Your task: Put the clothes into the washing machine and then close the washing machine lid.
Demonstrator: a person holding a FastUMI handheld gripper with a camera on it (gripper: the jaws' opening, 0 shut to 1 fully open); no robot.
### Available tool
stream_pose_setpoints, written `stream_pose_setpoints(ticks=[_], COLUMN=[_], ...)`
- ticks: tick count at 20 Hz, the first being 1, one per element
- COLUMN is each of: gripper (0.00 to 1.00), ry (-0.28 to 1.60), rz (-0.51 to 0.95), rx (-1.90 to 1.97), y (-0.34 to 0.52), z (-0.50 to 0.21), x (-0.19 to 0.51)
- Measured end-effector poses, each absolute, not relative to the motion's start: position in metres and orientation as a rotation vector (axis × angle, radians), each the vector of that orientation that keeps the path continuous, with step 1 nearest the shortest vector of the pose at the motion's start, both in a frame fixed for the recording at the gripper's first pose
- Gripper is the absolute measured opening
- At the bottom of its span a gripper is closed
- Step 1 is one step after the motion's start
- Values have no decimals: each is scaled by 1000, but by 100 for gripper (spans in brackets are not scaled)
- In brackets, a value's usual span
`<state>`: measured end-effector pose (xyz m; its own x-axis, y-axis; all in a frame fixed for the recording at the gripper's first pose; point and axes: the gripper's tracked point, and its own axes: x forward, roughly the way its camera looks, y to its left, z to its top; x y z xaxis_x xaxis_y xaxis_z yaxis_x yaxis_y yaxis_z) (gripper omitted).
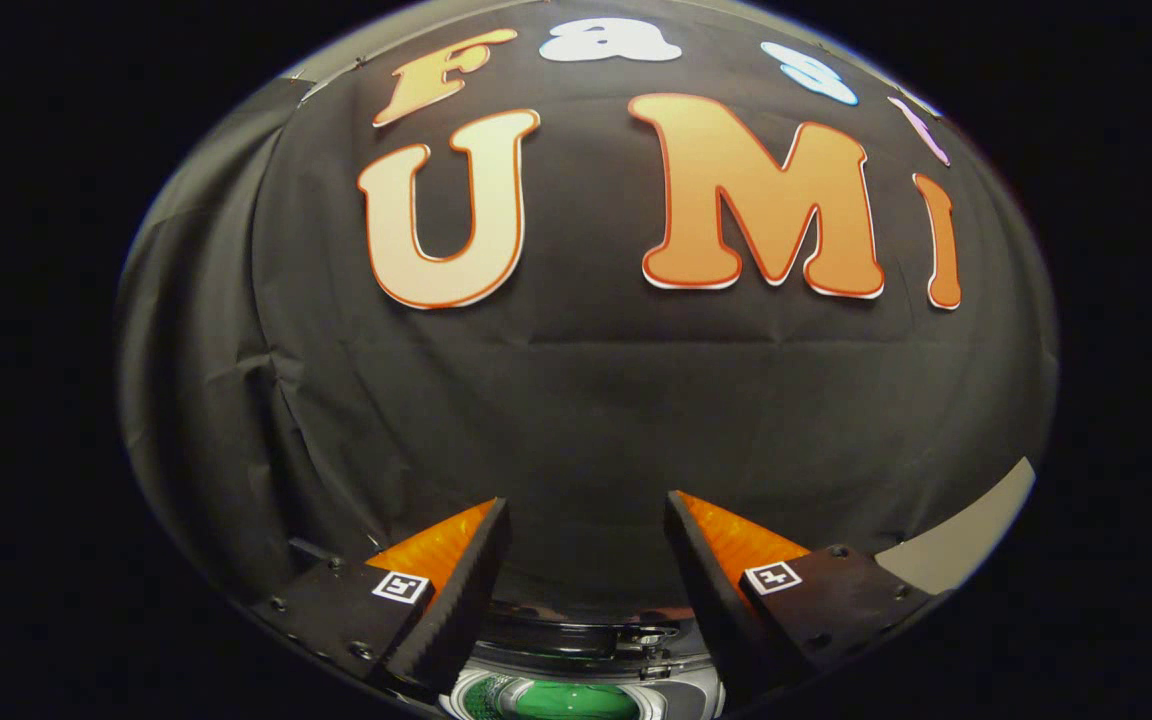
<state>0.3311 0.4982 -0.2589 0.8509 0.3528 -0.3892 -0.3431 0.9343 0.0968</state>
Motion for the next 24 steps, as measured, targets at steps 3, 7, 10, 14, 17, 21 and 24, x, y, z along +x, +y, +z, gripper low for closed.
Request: stream_pose_setpoints(ticks=[3,7,10,14,17,21,24], gripper=[99,99,98,98,98,98,98], ry=[450,471,446,449,456,445,428], rz=[357,334,356,353,349,333,337], rx=[35,11,-8,-11,-8,8,13], y=[502,502,507,503,499,490,483], z=[-276,-295,-312,-309,-309,-306,-309], x=[340,347,362,346,337,304,284])
